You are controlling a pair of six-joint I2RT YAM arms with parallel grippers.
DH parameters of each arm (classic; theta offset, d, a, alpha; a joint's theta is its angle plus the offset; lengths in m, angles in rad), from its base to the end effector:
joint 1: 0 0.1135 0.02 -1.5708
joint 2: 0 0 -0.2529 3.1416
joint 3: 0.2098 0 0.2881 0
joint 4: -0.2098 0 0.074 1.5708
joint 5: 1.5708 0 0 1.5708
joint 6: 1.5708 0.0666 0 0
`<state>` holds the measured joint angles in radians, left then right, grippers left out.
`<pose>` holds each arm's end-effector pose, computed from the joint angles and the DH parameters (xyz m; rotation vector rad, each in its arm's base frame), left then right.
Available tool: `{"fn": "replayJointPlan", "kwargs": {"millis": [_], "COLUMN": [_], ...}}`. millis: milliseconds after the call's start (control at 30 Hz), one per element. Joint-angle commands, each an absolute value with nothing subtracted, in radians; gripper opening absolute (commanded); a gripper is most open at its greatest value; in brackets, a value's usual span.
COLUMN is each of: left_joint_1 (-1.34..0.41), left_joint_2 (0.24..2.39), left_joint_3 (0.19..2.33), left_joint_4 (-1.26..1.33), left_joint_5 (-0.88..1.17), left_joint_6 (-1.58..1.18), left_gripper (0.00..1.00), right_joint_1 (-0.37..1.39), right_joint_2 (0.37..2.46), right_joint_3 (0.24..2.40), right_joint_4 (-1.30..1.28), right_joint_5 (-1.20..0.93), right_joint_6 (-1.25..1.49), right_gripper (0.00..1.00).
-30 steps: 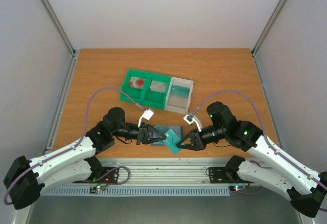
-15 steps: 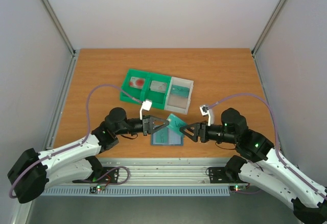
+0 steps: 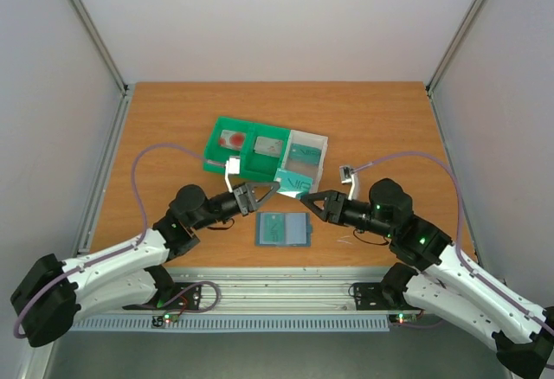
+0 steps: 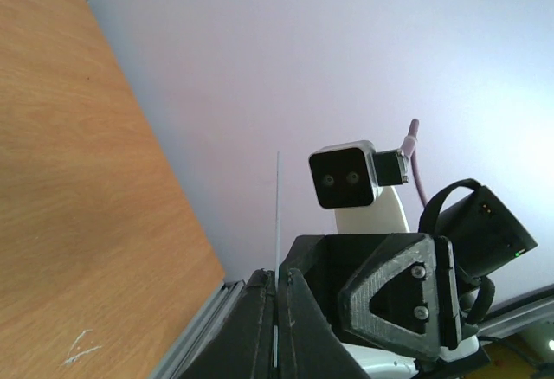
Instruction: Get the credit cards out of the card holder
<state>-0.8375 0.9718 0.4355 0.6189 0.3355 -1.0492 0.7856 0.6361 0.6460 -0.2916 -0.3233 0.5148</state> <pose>0.1756 -0.2277 0.2413 0.1347 1.7671 -1.7059 0.1473 0.1773 0.2884 -0.5132 1.9499 1.1704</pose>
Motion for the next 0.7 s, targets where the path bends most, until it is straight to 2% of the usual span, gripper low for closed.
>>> {"fn": "replayJointPlan", "kwargs": {"millis": [0,333,600,667], "left_joint_1": [-0.839,-0.840,-0.839,-0.839], "left_joint_2": [0.955,1.015,1.029,1.024], "left_joint_3": [0.395,0.383,0.383,0.373], "left_joint_4": [0.765,0.868,0.859,0.857], "left_joint_5": [0.268,0.287,0.288,0.287], "left_joint_6": [-1.082,-1.152,-1.160,-1.158], "left_gripper": [0.00,0.00,0.00,0.00], "right_joint_1": [0.790,0.790,0.790,0.790], "right_joint_2": [0.643,0.704,0.698,0.695], "right_joint_3": [0.629,0.641,0.603,0.596], "right_joint_4": [-0.171,-0.134,-0.086,-0.088], "right_joint_5": [-0.305,-0.311,-0.311,-0.314], "right_joint_6": [0.572,0.585,0.602,0.598], "right_gripper": [0.40,0.29,0.04,0.01]}}
